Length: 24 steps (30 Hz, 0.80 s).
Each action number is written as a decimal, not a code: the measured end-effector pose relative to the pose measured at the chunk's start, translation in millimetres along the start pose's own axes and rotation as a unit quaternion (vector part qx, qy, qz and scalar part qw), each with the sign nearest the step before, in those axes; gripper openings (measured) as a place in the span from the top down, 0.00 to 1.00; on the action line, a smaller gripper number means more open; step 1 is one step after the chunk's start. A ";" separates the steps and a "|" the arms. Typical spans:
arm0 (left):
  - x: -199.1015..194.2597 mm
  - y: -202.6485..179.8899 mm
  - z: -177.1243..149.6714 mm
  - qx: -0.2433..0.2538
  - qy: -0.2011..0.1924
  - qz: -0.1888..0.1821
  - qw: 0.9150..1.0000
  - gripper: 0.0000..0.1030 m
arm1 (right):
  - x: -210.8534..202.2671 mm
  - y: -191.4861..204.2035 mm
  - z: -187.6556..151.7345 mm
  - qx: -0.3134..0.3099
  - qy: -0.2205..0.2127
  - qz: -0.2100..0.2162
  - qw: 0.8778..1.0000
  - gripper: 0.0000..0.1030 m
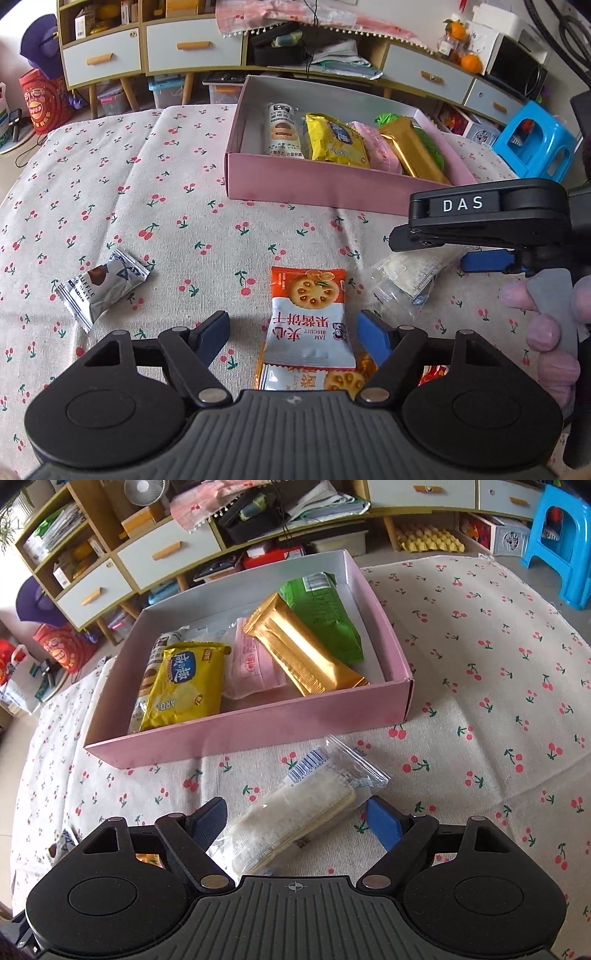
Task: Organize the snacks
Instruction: 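Move both open tools back over the remaining snacks on the table, then grasp the orange biscuit pack with the left tool while the right tool grasps the clear bagged bread roll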
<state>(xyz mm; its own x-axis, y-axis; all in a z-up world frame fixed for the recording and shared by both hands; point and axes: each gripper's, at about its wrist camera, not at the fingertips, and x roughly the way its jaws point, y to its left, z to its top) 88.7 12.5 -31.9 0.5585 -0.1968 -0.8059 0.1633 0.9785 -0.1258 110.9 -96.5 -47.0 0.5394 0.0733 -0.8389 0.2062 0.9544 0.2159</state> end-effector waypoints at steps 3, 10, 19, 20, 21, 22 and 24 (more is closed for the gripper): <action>0.2 -2.0 0.8 0.009 0.000 0.007 1.000 0.33 | 2.1 6.1 -0.4 -0.026 0.003 -0.013 1.000 0.17; 1.7 6.2 5.2 0.020 0.002 0.017 1.000 0.40 | -1.7 -3.0 -4.4 -0.057 0.013 -0.014 0.998 0.14; -3.3 28.8 4.5 0.036 -0.007 0.017 0.999 0.40 | -16.3 -36.1 -15.6 -0.099 0.017 -0.001 0.995 0.14; -3.6 31.6 4.5 0.037 -0.009 0.018 0.999 0.39 | -18.3 -40.9 -16.5 -0.099 0.018 -0.001 0.995 0.13; -4.1 34.2 3.9 0.039 -0.010 0.018 0.999 0.39 | -19.6 -44.9 -17.0 -0.100 0.018 -0.002 0.995 0.13; -5.0 36.5 3.2 0.042 -0.011 0.019 0.999 0.38 | -20.9 -49.8 -17.5 -0.100 0.018 -0.001 0.995 0.13; -6.4 41.1 2.2 0.042 -0.011 0.021 0.999 0.37 | -23.0 -56.9 -18.3 -0.099 0.017 -0.002 0.995 0.13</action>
<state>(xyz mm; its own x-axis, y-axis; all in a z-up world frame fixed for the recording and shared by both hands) 93.6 53.8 -30.7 0.5833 -0.1571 -0.7969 0.2067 0.9775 -0.0414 71.8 -147.2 -49.1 0.5103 0.0753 -0.8567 0.0419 0.9928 0.1122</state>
